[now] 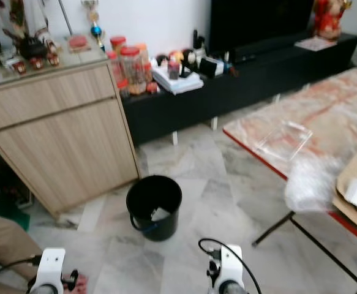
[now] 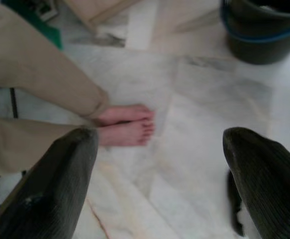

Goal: Picking trash to rubbish bin

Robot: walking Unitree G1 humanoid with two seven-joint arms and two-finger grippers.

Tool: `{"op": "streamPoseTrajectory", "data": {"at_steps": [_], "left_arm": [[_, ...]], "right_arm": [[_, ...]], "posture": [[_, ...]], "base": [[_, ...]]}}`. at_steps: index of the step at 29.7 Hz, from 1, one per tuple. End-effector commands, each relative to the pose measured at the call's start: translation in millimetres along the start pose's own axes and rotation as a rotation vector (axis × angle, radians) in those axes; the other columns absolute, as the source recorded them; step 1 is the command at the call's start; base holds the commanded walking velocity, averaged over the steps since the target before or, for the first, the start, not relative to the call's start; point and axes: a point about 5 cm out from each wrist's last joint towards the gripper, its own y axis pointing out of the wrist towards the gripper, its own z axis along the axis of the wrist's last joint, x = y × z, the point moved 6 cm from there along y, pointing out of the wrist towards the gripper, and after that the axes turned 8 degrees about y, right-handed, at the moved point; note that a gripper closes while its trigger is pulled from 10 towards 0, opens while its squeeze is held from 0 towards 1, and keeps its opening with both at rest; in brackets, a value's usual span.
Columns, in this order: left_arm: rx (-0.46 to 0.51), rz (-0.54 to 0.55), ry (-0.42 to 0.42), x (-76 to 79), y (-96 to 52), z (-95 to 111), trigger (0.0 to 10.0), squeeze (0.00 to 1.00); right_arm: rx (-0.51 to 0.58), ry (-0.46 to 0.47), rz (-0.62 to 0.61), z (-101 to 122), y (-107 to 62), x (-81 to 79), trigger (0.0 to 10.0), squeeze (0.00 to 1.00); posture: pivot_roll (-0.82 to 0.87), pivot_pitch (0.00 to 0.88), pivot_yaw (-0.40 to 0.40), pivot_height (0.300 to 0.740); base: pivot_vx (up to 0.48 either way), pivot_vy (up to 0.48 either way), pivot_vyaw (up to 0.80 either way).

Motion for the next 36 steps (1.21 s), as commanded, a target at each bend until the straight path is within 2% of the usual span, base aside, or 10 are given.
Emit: {"op": "streamPoseTrajectory", "data": {"at_steps": [1, 19, 24, 36], "left_arm": [[-0.006, 0.011, 0.011, -6.4, 0.4, -0.6, 10.0, 0.00], [-0.007, 0.012, 0.019, -9.4, -0.2, -2.6, 10.0, 0.00], [-0.006, 0.010, 0.018, -8.3, -0.3, -2.7, 10.0, 0.00], [-0.005, 0.012, 0.015, -8.0, -0.1, -1.9, 10.0, 0.00]], "right_arm": [[0.002, -0.001, 0.022, 1.8, 1.4, -8.1, 10.0, 0.00], [-0.014, -0.053, 0.067, -2.2, 1.6, -20.6, 10.0, 0.00], [-0.018, -0.052, 0.067, -3.6, 1.3, -20.0, 10.0, 0.00], [-0.022, -0.064, 0.066, -4.4, 1.1, -18.7, 10.0, 0.00]], "posture": [[-0.01, 0.000, 0.068, 0.740], [0.00, 0.000, 0.070, 0.740], [0.00, 0.000, 0.068, 0.740], [0.00, 0.000, 0.066, 0.740]], "base": [[0.420, 0.000, 0.00], [0.419, 0.000, 0.03], [0.418, 0.000, 0.77], [0.418, 0.000, 0.00]]}}
